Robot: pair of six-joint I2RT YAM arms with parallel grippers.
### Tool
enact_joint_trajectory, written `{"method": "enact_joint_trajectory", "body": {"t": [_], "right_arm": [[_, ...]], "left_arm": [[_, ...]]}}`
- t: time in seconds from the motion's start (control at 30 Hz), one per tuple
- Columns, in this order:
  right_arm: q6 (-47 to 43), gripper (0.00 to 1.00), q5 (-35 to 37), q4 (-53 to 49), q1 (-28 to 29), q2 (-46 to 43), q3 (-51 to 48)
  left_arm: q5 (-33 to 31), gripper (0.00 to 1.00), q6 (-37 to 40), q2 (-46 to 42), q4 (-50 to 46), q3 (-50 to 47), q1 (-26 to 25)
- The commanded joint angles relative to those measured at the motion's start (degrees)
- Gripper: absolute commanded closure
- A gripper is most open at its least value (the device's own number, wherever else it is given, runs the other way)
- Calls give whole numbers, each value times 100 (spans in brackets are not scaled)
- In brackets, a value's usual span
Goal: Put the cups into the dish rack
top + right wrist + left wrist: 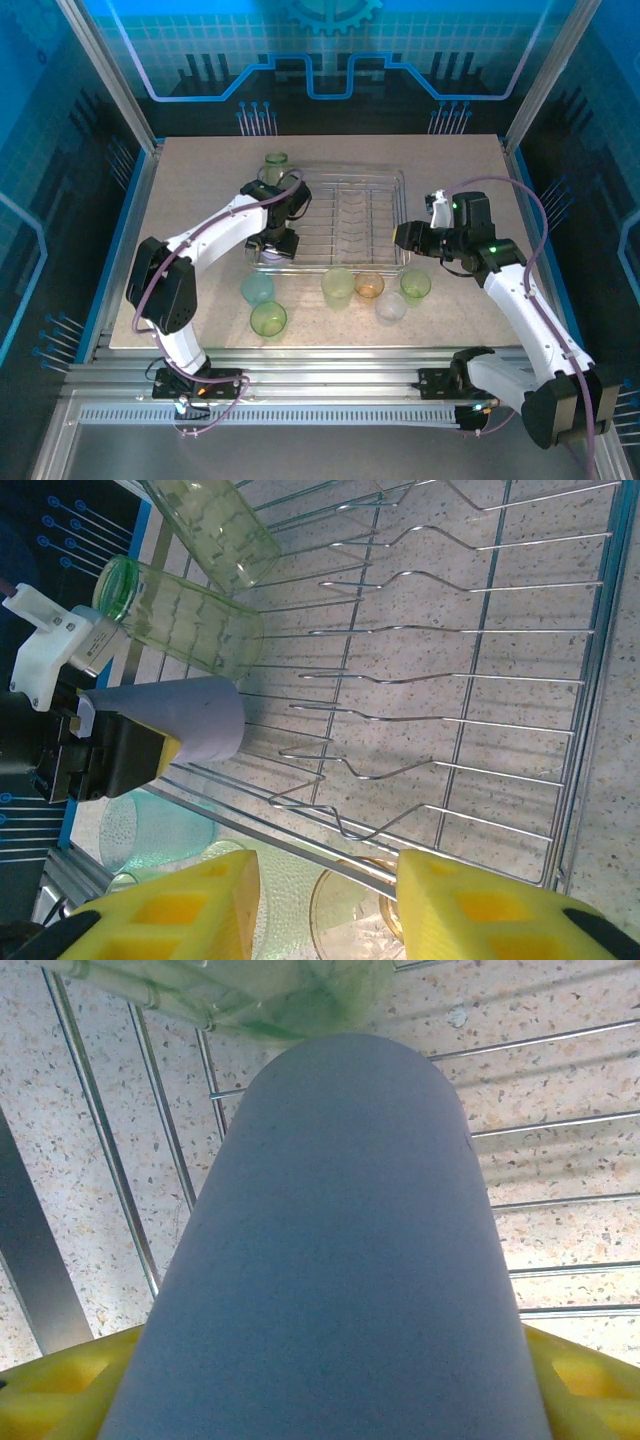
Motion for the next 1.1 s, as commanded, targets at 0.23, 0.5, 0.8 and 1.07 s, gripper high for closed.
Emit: {"method": "enact_joint_trajectory", "body": {"t": [0.23,0.5,0.8,1.07], "right_arm": [[-102,59,-88,-129,-145,54,-1],[-111,59,-80,-179,-153,47,19],[-128,58,-61,-239,-171,13,51],[-111,59,-53,-230,-189,33,31]], "left_arm": [[-40,11,-46,233,-1,56,139],[-83,5,-37,20,-27,47,139],[162,5,40,-1033,-165,349,154],[145,9,128,-1843,1046,812,745]]}}
